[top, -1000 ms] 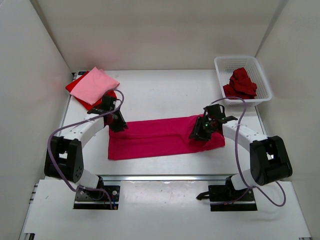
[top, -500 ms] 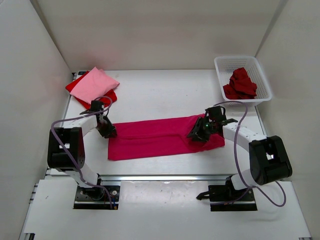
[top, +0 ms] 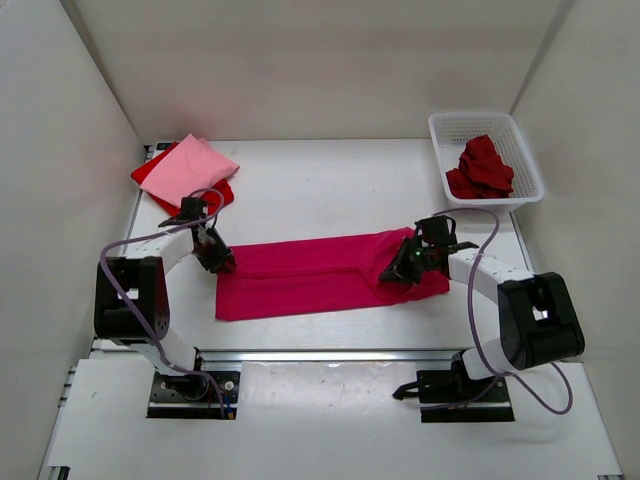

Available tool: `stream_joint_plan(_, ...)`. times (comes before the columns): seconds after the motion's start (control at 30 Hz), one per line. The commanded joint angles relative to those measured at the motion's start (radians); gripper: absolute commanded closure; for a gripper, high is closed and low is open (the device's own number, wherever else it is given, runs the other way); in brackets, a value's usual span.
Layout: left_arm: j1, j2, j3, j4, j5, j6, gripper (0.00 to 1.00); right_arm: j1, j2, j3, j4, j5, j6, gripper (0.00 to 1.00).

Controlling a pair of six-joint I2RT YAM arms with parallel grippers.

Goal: Fold and stack the t-shirts
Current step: Fold the 1/3-folded T-shirt at the center of the board.

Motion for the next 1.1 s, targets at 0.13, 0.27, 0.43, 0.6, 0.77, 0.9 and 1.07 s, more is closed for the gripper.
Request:
stream_joint_plan(0.13,-0.069,-0.073,0.063,-0.012,0.031,-0.014,0.65,-0.01,-0.094,-0.028,-0.017,-0.029,-0.01,1.0)
stream_joint_plan(0.27,-0.086,-0.073,0.061,-0.018,0.034,-0.011,0.66,0.041,-0.146,-0.059,-0.077,-0.044,-0.01,1.0)
stream_joint_plan(0.43,-0.077,-0.074,0.043,-0.007,0.045,-0.019,0.66,0.076,-0.215,-0.194,-0.052,-0.111,0.105,1.0)
stream_joint_plan(0.6,-0.078,-0.065,0.04,-0.002,0.048,-0.014,0.66,0.118,-0.254,-0.208,-0.048,-0.092,0.145,0.84)
stream_joint_plan(0.77,-0.092,-0.048,0.052,-0.001,0.056,-0.025,0.66,0.085,-0.248,-0.072,-0.185,-0.026,0.017,0.75)
stream_joint_plan(0.9,-0.117,-0.045,0.072,0.01,0.056,-0.034,0.66,0.015,-0.212,0.06,-0.262,0.037,-0.079,0.96)
stream_joint_plan(1.07,-0.141,-0.031,0.086,0.016,0.056,-0.036,0.66,-0.083,-0.123,0.05,-0.229,0.093,-0.16,1.0)
